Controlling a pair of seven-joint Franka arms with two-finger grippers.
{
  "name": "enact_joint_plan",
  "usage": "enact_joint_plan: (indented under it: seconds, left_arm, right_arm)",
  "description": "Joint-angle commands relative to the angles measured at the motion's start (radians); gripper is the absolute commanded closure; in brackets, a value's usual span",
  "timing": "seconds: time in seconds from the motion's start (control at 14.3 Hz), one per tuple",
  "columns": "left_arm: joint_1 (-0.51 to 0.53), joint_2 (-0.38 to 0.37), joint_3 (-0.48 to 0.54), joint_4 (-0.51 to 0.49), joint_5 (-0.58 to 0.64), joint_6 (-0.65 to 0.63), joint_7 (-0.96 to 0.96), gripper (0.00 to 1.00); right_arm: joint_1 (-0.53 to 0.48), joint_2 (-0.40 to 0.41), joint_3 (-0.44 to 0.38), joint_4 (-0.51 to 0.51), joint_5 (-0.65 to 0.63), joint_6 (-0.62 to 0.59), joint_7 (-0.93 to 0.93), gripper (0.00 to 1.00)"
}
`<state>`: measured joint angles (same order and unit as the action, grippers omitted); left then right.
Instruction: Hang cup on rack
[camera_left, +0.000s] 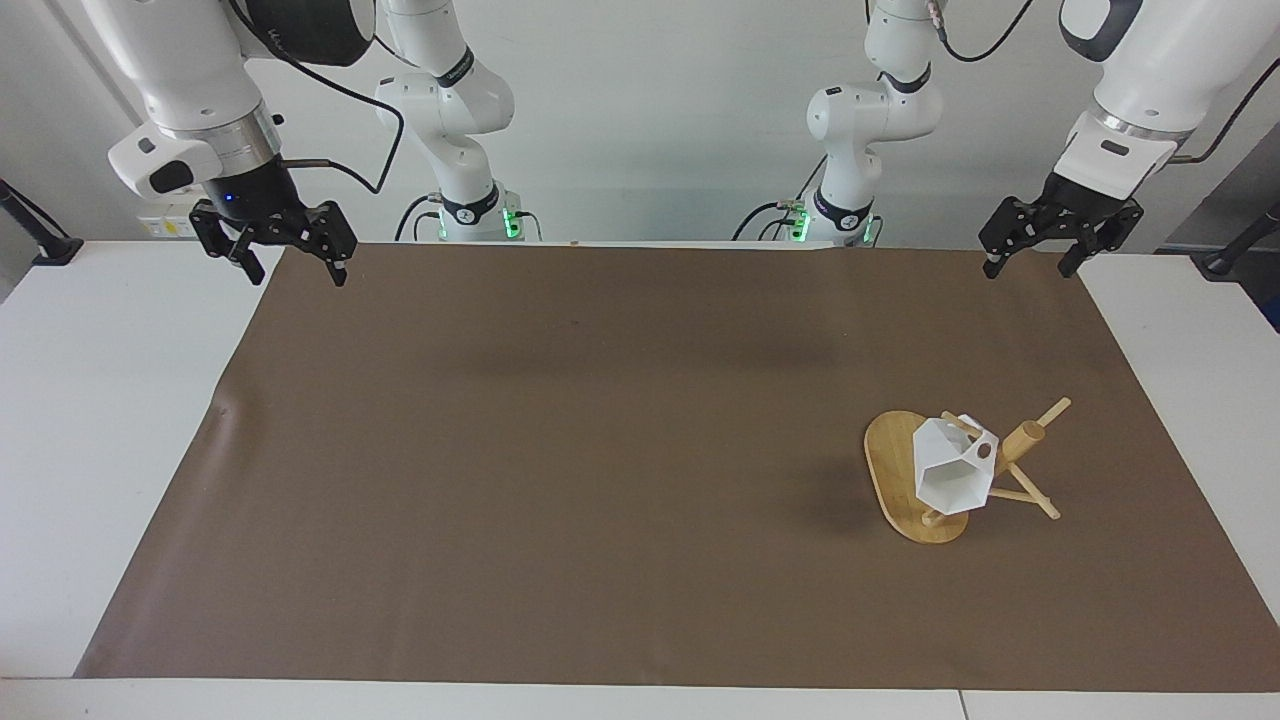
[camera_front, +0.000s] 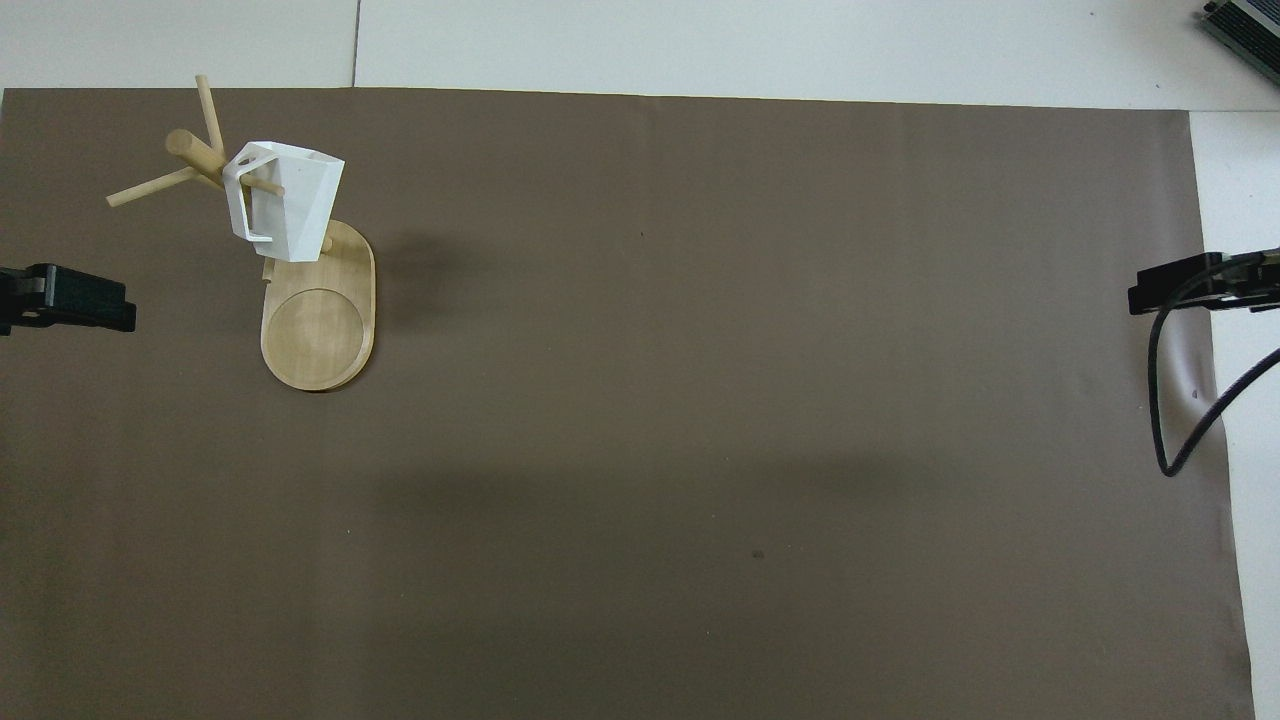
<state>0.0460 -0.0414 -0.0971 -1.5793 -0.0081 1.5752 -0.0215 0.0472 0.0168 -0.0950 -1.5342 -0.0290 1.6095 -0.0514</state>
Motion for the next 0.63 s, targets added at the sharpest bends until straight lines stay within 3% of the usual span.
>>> enact_joint_plan:
  seconds: [0.0, 0.56]
  left_arm:
    - [-0.012, -0.031, 0.008, -0.036, 0.014, 0.006, 0.003, 0.0]
    - [-0.012, -0.032, 0.007, -0.042, 0.013, 0.005, -0.005, 0.0]
  right_arm:
    - [-0.007, -0.009, 0.008, -0.014, 0.014, 0.007, 0.013, 0.0]
    - [-0.006, -0.009, 0.008, -0.014, 0.014, 0.007, 0.013, 0.0]
